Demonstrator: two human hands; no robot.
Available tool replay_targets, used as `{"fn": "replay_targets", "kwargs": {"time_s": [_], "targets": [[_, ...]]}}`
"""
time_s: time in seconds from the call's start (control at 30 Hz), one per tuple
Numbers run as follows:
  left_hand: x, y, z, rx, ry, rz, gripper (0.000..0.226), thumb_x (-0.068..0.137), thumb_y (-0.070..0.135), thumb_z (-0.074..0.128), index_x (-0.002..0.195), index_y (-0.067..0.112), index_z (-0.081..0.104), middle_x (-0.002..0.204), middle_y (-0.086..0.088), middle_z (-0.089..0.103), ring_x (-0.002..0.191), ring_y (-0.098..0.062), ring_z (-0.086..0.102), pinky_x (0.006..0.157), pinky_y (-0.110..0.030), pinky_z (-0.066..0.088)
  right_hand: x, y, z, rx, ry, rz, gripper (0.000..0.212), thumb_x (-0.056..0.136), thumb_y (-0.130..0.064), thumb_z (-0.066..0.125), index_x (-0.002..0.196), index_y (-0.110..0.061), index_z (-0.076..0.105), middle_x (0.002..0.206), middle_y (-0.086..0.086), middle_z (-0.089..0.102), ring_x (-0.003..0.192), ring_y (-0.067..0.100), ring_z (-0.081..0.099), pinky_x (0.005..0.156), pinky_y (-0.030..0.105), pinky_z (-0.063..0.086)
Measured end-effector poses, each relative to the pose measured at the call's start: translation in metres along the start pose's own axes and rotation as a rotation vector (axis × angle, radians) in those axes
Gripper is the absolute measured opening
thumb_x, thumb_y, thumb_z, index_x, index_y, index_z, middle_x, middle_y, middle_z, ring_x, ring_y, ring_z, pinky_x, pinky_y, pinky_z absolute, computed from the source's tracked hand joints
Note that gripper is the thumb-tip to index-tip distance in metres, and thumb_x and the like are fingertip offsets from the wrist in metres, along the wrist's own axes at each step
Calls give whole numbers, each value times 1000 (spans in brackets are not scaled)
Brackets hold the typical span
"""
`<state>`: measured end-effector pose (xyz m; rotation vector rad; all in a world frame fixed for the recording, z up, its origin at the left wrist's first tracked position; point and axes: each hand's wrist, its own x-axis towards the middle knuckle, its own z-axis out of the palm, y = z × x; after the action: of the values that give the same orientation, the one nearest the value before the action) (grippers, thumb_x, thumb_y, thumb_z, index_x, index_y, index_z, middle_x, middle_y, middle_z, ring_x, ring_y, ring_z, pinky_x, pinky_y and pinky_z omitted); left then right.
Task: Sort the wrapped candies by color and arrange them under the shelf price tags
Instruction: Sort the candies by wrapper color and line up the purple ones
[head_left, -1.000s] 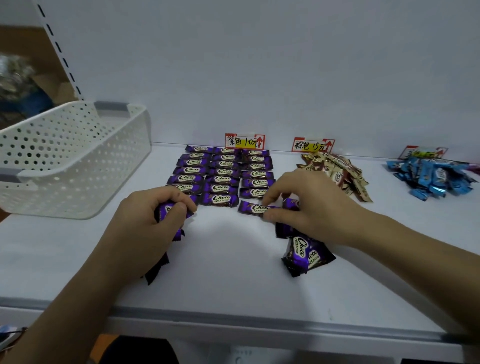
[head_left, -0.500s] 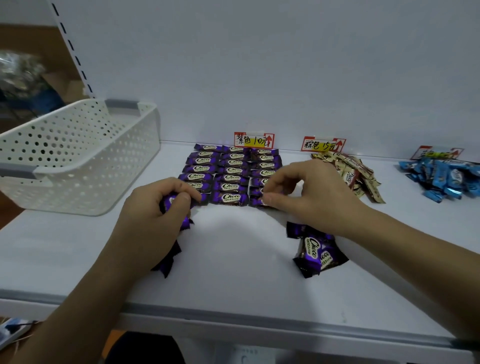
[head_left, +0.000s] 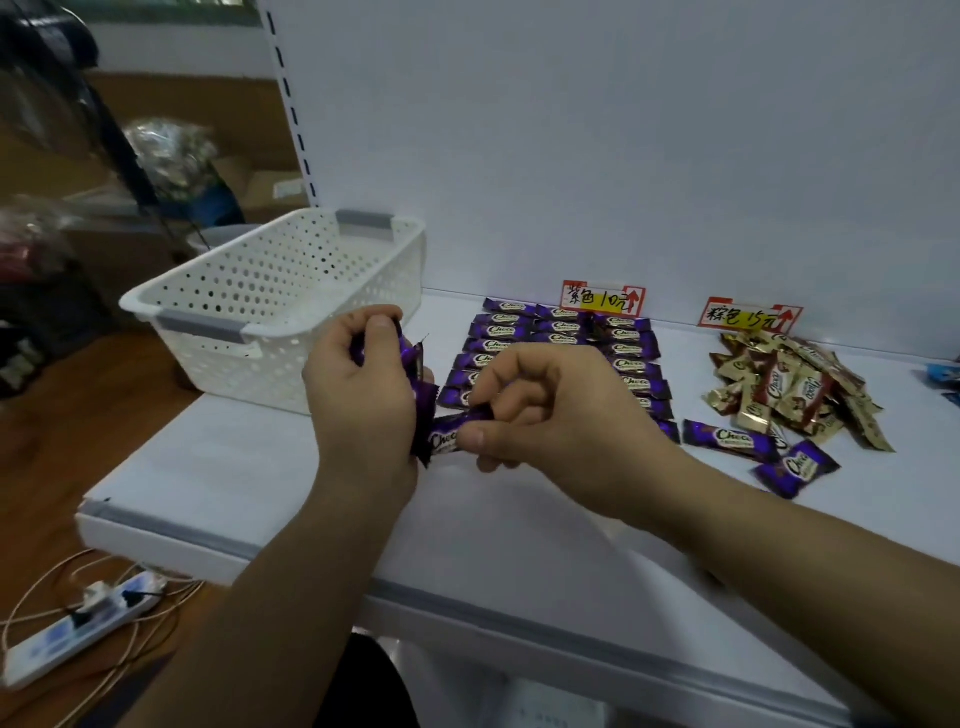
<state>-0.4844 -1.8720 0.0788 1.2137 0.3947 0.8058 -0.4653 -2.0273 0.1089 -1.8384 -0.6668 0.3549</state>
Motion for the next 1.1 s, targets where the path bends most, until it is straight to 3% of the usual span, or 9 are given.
{"fn": "replay_targets", "kwargs": {"time_s": [0.13, 0.27, 0.33, 0.47, 0.6, 0.67, 0.83, 0.97, 1.1], "targets": [[2, 2, -18, 103, -128, 68, 15, 103, 15, 49, 96, 16, 62, 66, 1, 58, 54, -19, 54, 46, -29, 43, -1, 5, -16, 22, 24, -6, 15, 84, -4, 77, 97, -9, 72, 68, 14, 68, 65, 22, 73, 62, 27, 58], [0, 5, -39, 496, -316, 251, 17, 100, 17, 56, 90, 25, 67, 75, 11, 65, 68, -19, 65, 61, -37, 54, 2, 17, -29, 21, -4, 108, 11, 91, -7, 71, 100, -12, 74, 82, 29, 65, 72, 23, 73, 67, 31, 58], [4, 6, -46, 574, -344, 251, 15, 99, 19, 58, 90, 26, 67, 72, 17, 65, 65, -10, 63, 64, -33, 52, 4, 24, -30, -174, 5, 118, 6, 88, -12, 76, 91, -17, 74, 80, 23, 69, 69, 22, 69, 66, 30, 57], [5, 7, -52, 568, -405, 179, 10, 98, 17, 61, 91, 20, 68, 70, 14, 65, 58, -3, 61, 56, -18, 48, 3, 31, -22, -562, 27, 74, 11, 84, -26, 77, 74, -25, 71, 68, -9, 70, 64, 4, 65, 63, 25, 52], [2, 6, -53, 562, -459, 159, 7, 96, 17, 64, 91, 20, 69, 73, 18, 66, 61, -1, 62, 55, -16, 48, -1, 30, -25, -609, 41, -9, 10, 83, -38, 77, 82, -30, 71, 78, -14, 70, 71, 2, 64, 62, 19, 48], [3, 5, -55, 579, -469, 159, 9, 95, 17, 65, 91, 22, 69, 74, 19, 66, 62, -2, 61, 56, -17, 49, -4, 30, -24, -598, -9, -17, 23, 76, -49, 81, 88, -33, 70, 83, -14, 69, 73, 3, 63, 62, 18, 49], [2, 5, -55, 561, -480, 142, 10, 96, 13, 64, 91, 20, 70, 72, 18, 66, 59, 0, 61, 53, -15, 48, -2, 29, -16, -654, -27, -84, 5, 88, -27, 71, 90, -27, 76, 78, -15, 70, 76, 0, 64, 64, 12, 44], [2, 5, -56, 546, -476, 140, 10, 96, 13, 64, 92, 19, 70, 72, 18, 67, 60, 0, 62, 52, -14, 48, 9, 28, -15, -638, 13, -45, 13, 92, -19, 68, 91, -24, 80, 78, -17, 71, 76, -5, 64, 65, 5, 43], [4, 4, -57, 558, -482, 150, 12, 97, 14, 62, 92, 21, 70, 72, 18, 66, 60, -1, 61, 52, -14, 48, 4, 35, -7, -729, 155, -124, 10, 93, -24, 65, 94, -25, 75, 87, -13, 70, 80, 2, 62, 69, 15, 43]]}}
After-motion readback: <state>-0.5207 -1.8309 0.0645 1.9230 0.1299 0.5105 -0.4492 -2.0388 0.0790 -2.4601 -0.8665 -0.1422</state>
